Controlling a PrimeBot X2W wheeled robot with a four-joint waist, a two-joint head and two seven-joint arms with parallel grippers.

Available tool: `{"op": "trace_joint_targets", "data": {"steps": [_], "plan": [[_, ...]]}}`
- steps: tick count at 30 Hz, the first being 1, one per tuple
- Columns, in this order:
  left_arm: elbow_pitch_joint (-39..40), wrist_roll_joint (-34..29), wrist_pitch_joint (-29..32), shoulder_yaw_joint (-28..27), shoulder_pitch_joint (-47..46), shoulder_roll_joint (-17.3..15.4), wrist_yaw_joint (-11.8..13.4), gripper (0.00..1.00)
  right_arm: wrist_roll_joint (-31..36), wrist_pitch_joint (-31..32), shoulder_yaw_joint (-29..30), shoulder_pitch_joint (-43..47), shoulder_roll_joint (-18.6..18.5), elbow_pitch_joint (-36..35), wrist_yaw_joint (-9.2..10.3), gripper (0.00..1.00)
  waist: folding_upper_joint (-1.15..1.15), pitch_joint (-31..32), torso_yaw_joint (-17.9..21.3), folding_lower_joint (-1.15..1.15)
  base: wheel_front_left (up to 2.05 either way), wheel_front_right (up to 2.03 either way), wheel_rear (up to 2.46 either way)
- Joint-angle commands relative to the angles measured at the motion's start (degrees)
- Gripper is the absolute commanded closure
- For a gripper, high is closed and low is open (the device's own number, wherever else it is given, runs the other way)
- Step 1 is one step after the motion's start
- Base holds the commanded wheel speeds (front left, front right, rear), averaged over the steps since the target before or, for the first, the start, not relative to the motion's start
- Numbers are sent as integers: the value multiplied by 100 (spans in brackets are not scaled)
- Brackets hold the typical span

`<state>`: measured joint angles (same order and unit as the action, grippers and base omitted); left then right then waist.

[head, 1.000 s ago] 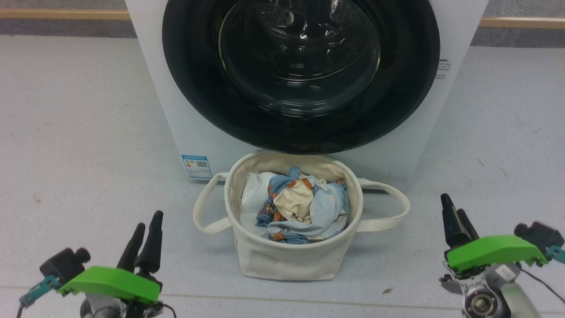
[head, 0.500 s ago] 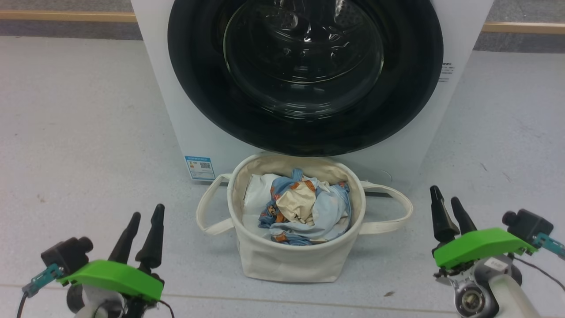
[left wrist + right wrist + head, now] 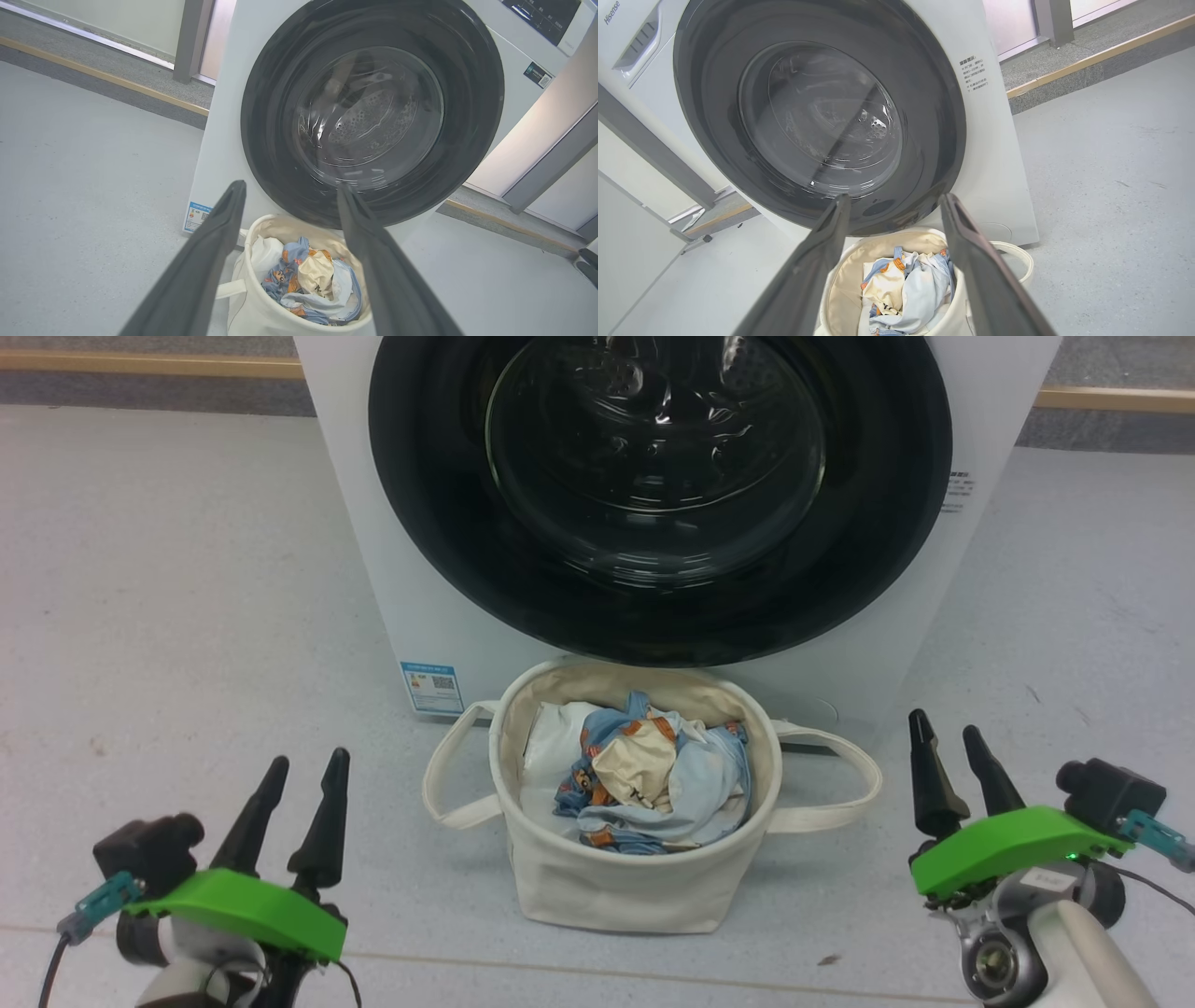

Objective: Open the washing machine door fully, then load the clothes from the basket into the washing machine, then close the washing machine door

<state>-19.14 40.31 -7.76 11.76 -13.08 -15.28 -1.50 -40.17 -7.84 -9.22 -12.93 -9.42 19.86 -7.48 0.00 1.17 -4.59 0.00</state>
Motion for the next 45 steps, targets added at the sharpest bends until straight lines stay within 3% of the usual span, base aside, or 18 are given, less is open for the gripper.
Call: {"op": "trace_joint_targets", "data": {"steps": [1, 38, 45], "plan": [[191, -221, -109, -150, -383, -224, 35, 0, 229, -101, -129, -356, -96, -172, -1, 0, 0, 1, -10, 0, 0, 0, 0], [204, -2678, -712, 68, -784, -596, 90, 0, 2284, -704, -631, -712, -257, 90, -1, 0, 0, -11, -210, 0, 0, 0, 0], [201, -2722, -724, 17, -785, -568, 69, 0, 2294, -716, -632, -731, -242, 168, -1, 0, 0, -10, -213, 0, 0, 0, 0]]}}
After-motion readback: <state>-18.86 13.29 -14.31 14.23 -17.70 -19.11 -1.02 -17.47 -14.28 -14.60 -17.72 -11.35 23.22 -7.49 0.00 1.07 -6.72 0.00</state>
